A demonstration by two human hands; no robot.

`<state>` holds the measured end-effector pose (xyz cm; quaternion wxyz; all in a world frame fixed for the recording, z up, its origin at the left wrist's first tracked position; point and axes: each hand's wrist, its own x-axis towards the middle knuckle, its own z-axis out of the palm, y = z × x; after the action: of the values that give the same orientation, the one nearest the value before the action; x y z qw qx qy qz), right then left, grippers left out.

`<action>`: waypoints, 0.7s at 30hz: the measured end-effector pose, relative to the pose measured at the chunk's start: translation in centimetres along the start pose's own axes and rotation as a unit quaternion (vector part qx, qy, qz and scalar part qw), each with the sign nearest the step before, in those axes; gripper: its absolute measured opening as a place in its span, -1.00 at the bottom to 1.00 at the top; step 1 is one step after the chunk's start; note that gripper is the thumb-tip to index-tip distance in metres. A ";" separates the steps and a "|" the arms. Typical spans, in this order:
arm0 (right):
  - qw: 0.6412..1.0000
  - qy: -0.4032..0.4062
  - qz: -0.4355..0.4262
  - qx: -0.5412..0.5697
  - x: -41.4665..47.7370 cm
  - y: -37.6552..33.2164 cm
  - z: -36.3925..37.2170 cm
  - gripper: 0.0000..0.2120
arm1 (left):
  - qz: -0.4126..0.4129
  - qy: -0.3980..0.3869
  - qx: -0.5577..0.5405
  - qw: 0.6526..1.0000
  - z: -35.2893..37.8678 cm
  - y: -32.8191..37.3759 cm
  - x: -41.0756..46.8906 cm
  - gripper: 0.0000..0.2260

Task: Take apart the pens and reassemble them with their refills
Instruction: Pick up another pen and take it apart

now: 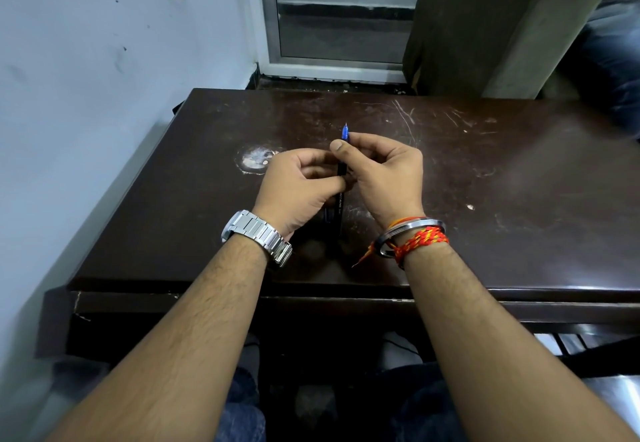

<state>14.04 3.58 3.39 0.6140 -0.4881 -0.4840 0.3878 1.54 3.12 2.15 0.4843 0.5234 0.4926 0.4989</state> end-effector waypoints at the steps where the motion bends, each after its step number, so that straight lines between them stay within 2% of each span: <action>1: 1.000 0.000 0.000 -0.002 0.0 0.0 0.0 -0.91 | 0.004 0.007 0.005 1.000 0.0 0.0 0.0 -0.73; 4: 1.000 -0.001 0.002 -0.003 0.0 0.0 0.0 -0.90 | 0.015 0.032 0.021 0.999 -0.2 -0.1 0.0 -0.63; 7: 1.000 -0.002 0.010 -0.001 -0.1 0.1 0.0 -0.90 | 0.022 0.040 0.035 0.998 -0.1 -0.2 0.1 -0.62; 13: 1.000 -0.001 0.012 0.005 0.0 0.1 -0.1 -0.90 | -0.015 0.015 -0.003 1.000 0.1 0.0 0.2 -0.79; 18: 1.000 0.001 0.010 0.001 0.0 0.0 -0.1 -0.90 | 0.005 0.028 0.026 0.999 -0.1 0.0 0.0 -0.63; 21: 1.000 -0.004 0.008 0.006 -0.1 0.0 -0.1 -0.91 | -0.011 0.017 -0.001 1.000 0.1 0.1 0.1 -0.77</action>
<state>14.11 3.48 3.39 0.6121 -0.4867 -0.4803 0.3972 1.66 3.18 2.22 0.4818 0.5093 0.5060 0.5025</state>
